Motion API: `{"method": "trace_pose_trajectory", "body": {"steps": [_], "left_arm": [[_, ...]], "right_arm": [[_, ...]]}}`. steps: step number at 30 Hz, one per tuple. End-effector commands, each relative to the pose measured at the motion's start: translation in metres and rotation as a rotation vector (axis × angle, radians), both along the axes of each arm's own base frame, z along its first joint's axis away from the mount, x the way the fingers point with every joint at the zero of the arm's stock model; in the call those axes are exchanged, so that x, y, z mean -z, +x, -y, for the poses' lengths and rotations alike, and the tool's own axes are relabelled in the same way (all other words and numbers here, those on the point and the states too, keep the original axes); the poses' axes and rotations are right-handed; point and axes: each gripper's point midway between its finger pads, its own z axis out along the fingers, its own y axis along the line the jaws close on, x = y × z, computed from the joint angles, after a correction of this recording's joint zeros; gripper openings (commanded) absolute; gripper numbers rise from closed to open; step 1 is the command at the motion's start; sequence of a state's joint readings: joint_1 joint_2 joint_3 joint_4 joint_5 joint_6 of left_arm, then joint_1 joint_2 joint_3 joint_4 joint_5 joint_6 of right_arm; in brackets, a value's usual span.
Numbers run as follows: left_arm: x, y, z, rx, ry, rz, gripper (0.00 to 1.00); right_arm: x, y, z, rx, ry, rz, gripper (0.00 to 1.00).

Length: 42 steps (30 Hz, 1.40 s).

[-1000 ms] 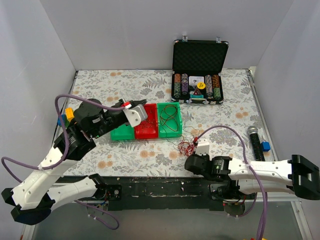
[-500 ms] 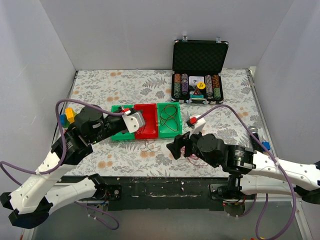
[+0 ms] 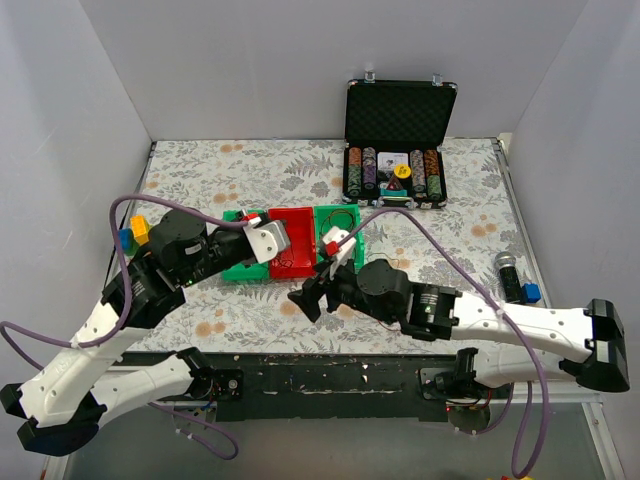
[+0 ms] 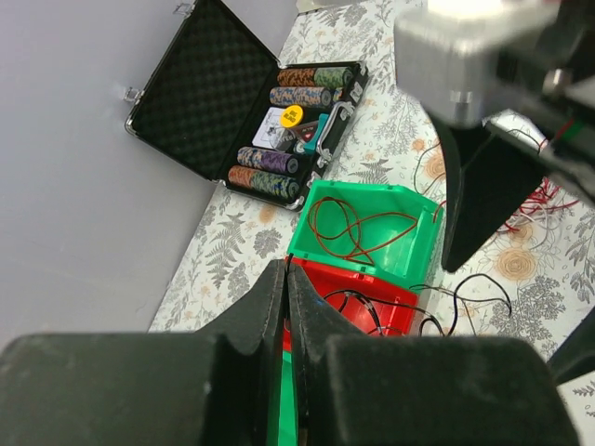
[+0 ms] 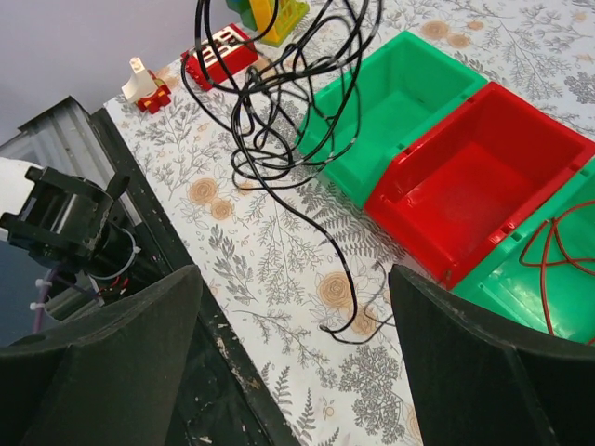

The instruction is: Untangle the cables

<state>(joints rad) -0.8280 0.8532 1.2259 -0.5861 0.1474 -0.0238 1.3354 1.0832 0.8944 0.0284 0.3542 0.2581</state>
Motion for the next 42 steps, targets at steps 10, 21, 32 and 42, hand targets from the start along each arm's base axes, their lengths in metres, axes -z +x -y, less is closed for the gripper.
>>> {"method": "trace_pose_trajectory", "body": {"steps": [10, 21, 32, 42], "left_arm": [[-0.026, -0.011, -0.005, 0.020, -0.050, 0.011, 0.00], [-0.036, -0.005, -0.009, -0.021, -0.071, 0.054, 0.00], [-0.188, 0.037, -0.067, -0.422, -0.444, 0.508, 0.00], [-0.313, 0.006, -0.110, -0.561, -0.666, 0.954, 0.00]], "right_arm": [[-0.025, 0.024, -0.027, 0.042, 0.052, 0.135, 0.46], [0.017, 0.020, -0.022, 0.055, 0.006, 0.048, 0.01], [0.207, 0.000, 0.058, 0.265, -0.295, -0.293, 0.01], [0.275, -0.016, 0.081, 0.335, -0.465, -0.428, 0.01]]}}
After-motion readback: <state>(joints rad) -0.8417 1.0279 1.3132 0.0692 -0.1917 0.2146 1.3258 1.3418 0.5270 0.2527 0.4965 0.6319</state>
